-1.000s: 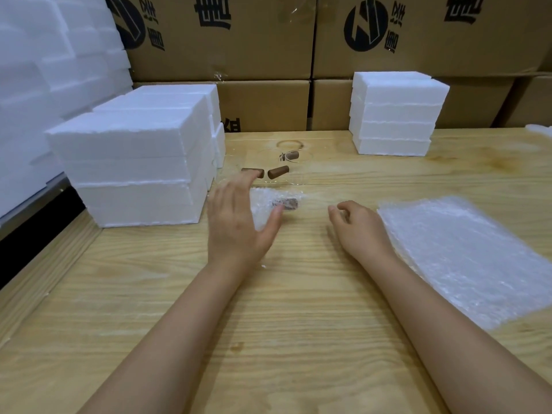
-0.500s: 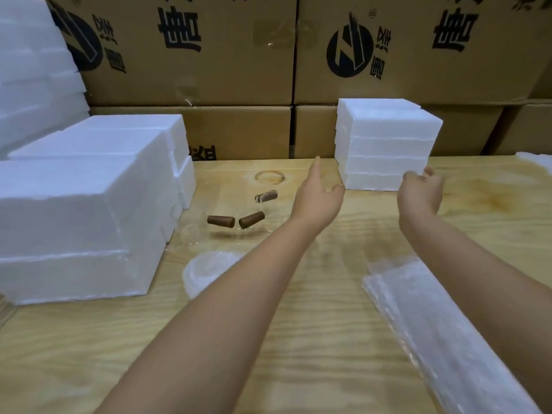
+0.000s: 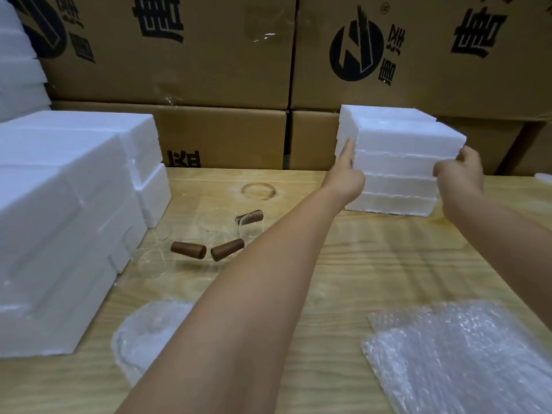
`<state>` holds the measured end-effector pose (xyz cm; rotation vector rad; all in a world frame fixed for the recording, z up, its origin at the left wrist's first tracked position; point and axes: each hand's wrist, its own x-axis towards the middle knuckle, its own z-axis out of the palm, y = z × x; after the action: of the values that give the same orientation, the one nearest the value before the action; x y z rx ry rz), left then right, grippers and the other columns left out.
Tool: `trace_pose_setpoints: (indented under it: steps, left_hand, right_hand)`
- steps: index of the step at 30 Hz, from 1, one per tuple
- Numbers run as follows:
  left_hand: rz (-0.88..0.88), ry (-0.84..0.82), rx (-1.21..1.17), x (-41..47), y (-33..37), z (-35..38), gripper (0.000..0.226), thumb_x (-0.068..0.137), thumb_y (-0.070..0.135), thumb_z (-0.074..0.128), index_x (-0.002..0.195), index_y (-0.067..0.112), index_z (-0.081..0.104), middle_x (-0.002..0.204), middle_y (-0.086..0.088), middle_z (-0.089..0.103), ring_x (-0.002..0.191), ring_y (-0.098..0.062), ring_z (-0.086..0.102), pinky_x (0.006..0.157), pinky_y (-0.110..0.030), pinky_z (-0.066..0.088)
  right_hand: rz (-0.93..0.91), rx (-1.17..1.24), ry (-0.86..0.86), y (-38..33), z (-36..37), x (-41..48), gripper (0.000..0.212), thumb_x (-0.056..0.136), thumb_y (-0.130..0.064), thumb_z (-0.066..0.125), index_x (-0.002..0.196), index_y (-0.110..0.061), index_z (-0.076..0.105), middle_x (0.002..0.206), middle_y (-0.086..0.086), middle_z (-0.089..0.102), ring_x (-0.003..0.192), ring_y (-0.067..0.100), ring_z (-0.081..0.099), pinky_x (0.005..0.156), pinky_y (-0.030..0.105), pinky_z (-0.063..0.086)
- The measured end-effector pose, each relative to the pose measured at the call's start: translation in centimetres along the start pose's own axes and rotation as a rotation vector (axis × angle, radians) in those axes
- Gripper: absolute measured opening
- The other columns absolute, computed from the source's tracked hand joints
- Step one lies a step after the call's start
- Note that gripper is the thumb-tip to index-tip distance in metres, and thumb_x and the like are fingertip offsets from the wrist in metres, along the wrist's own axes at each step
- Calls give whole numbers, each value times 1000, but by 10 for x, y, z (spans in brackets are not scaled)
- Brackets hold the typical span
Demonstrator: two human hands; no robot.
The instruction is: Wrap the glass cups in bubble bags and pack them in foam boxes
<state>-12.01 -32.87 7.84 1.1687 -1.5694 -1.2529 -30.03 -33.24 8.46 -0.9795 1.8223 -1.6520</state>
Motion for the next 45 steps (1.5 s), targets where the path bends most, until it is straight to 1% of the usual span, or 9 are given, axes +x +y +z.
trace_pose_setpoints:
  steps: [8, 15, 19, 22, 28, 32, 34, 38, 45]
  left_hand:
    - [45, 63, -27, -19, 11, -6, 80, 92, -12, 34, 151, 41, 20, 155, 8, 32, 124, -13, 46, 81, -25, 47]
    - [140, 142, 10, -82, 35, -29, 77, 92, -9, 29, 149, 42, 28, 152, 7, 38, 94, 2, 47, 52, -3, 39]
    - [169, 164, 14, -134, 34, -42, 69, 94, -6, 34, 150, 36, 29, 149, 7, 43, 103, -3, 47, 53, -3, 40]
    - [149, 193, 57, -172, 26, -45, 63, 97, -1, 36, 150, 32, 30, 126, 8, 53, 80, 2, 46, 63, -15, 38]
    - [49, 221, 159, -234, -6, -46, 56, 97, 7, 36, 148, 29, 31, 79, 13, 44, 71, -5, 47, 57, -20, 41]
    - [-5, 230, 212, -258, -28, -40, 59, 95, 8, 36, 150, 29, 26, 89, 7, 54, 86, -21, 57, 73, -39, 50]
    - [-27, 202, 282, -263, -38, -39, 61, 94, 9, 35, 151, 28, 20, 107, -5, 61, 86, -27, 60, 70, -37, 47]
    - [-48, 177, 419, -272, -49, -35, 65, 93, 8, 37, 152, 23, 15, 102, -14, 62, 89, -31, 60, 67, -35, 46]
    - [-1, 263, 509, -272, -53, -30, 61, 94, 7, 37, 152, 16, 21, 119, -14, 60, 108, -33, 56, 85, -40, 47]
  right_hand:
    - [-63, 33, 54, -4, -9, -23, 55, 84, -8, 42, 134, -31, 42, 101, -9, 53, 81, 4, 50, 61, 22, 39]
    - [-136, 140, 124, -28, -19, -91, 48, 83, -11, 44, 128, -27, 46, 88, -20, 49, 80, -1, 50, 60, 19, 39]
    - [-158, 171, 119, -29, -26, -141, 44, 83, -13, 44, 126, -26, 47, 92, -17, 52, 81, -1, 52, 59, 18, 40]
    - [-172, 160, 116, -23, -34, -176, 43, 82, -12, 43, 123, -24, 48, 103, -7, 57, 86, 6, 56, 61, 18, 41]
    - [-163, 112, 58, 6, -47, -228, 42, 86, -10, 42, 126, -22, 45, 108, 0, 56, 80, 14, 53, 56, 22, 39]
    - [-114, 80, 39, 26, -47, -251, 40, 85, -8, 41, 122, -22, 46, 105, -2, 56, 81, 16, 55, 57, 25, 40]
    - [-87, 46, 41, 35, -46, -258, 39, 84, -8, 40, 121, -22, 46, 103, -3, 56, 83, 17, 54, 60, 25, 40]
    - [9, -38, 31, 47, -48, -263, 37, 86, -7, 41, 121, -17, 47, 101, -3, 54, 87, 20, 52, 71, 29, 38]
    - [37, 28, 12, 37, -54, -264, 11, 89, -25, 41, 91, -18, 49, 76, -12, 45, 65, 7, 42, 55, 24, 31]
